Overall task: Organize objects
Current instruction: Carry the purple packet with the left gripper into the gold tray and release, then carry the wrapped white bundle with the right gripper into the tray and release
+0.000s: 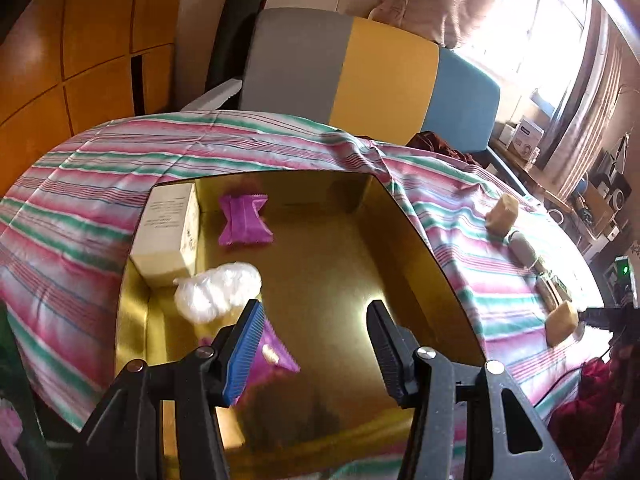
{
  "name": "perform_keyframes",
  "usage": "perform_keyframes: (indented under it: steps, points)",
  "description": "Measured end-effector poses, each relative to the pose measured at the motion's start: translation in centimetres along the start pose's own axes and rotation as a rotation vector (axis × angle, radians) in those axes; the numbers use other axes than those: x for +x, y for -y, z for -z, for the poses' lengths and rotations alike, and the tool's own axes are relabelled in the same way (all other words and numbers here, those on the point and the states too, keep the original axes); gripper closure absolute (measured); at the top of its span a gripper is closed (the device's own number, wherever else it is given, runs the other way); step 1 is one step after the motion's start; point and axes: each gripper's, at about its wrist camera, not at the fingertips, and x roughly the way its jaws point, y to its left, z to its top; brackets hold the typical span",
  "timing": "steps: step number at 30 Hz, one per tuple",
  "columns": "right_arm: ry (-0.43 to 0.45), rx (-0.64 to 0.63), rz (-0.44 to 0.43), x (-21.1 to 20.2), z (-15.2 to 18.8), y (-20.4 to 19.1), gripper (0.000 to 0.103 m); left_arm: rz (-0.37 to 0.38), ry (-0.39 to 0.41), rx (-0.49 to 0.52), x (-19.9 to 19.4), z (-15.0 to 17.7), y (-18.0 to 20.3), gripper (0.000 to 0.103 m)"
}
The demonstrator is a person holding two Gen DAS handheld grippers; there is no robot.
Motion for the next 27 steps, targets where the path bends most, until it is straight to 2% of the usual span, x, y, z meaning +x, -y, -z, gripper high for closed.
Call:
perform_keyframes:
  steps: [3, 6, 10, 13, 19, 23, 27]
  points:
    - [0.055, 0.031, -0.022, -1.5, 1.8, 1.2, 0.067, -0.010, 0.000, -0.011, -0.7, 0.9, -0.7, 0.049]
    - [0.119, 0.052, -0.056, -0.7, 0.7, 2.1, 0.067, -0.013, -0.006, -0.046, -1.3, 1.7, -1.9, 0.049]
    - [0.176, 0.043, -0.058, 0.3, -0.8, 0.6, 0.067, -0.027, 0.002, -0.070, -2.2, 2.5, -3.1, 0.049]
    - [0.218, 0.027, -0.090, -1.0, -1.4, -1.3, 0.067, -0.043, 0.012, -0.075, -2.7, 2.8, -3.8, 0.049]
    - [0.289, -0.174, -0.194, -4.1, -2.7, -10.3, 0.067, -0.063, 0.030, -0.107, -3.2, 3.0, -5.3, 0.049]
    - [0.285, -0.334, -0.270, -4.8, -2.0, -17.5, 0.066, -0.072, 0.038, -0.123, -3.4, 3.0, -5.9, 0.049]
    - [0.257, -0.431, -0.330, -4.5, -0.4, -22.9, 0.066, -0.085, 0.044, -0.132, -3.5, 3.1, -6.2, 0.049]
